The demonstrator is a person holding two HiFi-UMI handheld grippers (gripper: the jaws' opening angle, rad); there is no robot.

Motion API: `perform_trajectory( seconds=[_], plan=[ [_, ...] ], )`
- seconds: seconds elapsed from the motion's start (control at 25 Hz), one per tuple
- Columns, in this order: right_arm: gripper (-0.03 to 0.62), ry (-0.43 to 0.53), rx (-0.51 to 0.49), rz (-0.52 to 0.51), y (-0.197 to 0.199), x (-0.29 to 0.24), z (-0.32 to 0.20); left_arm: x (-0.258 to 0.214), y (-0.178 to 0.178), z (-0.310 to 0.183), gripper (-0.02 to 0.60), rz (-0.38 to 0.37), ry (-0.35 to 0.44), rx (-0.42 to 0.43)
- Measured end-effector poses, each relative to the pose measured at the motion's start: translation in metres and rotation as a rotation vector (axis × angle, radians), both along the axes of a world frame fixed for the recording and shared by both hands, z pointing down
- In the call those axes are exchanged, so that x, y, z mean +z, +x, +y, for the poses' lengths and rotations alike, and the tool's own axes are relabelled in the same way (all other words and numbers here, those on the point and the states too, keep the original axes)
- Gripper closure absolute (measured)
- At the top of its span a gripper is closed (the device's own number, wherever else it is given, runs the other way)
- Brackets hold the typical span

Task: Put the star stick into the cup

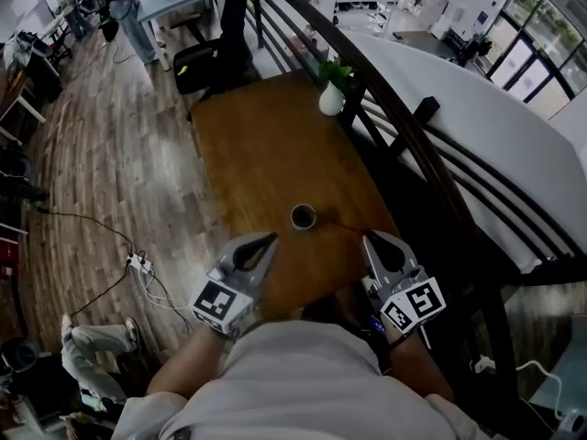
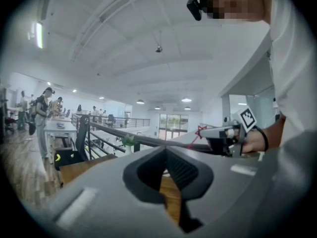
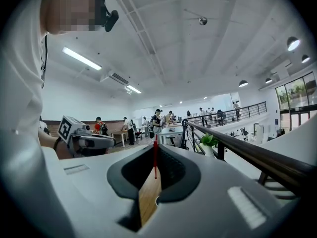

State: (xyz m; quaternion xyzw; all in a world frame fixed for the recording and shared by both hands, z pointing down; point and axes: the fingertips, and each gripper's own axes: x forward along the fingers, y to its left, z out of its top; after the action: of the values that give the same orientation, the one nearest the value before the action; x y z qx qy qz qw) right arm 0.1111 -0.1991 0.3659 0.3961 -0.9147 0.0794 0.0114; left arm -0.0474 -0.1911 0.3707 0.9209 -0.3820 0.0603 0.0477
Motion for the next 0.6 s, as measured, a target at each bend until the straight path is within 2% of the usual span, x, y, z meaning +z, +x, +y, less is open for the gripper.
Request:
perform_trajectory(
  seconds=[0.36, 0.6],
  plan=[
    [0.569, -0.103, -0.076, 0.011, 0.008, 0.036, -0.042, 0.016, 0.009, -0.035, 0.578, 0.007, -0.069, -0.08],
    [0.569, -0.163, -0.15, 0.034, -0.002, 0.053, -0.054, 0.034, 0.013, -0.041, 0.578, -0.001, -0.118, -0.117]
  ],
)
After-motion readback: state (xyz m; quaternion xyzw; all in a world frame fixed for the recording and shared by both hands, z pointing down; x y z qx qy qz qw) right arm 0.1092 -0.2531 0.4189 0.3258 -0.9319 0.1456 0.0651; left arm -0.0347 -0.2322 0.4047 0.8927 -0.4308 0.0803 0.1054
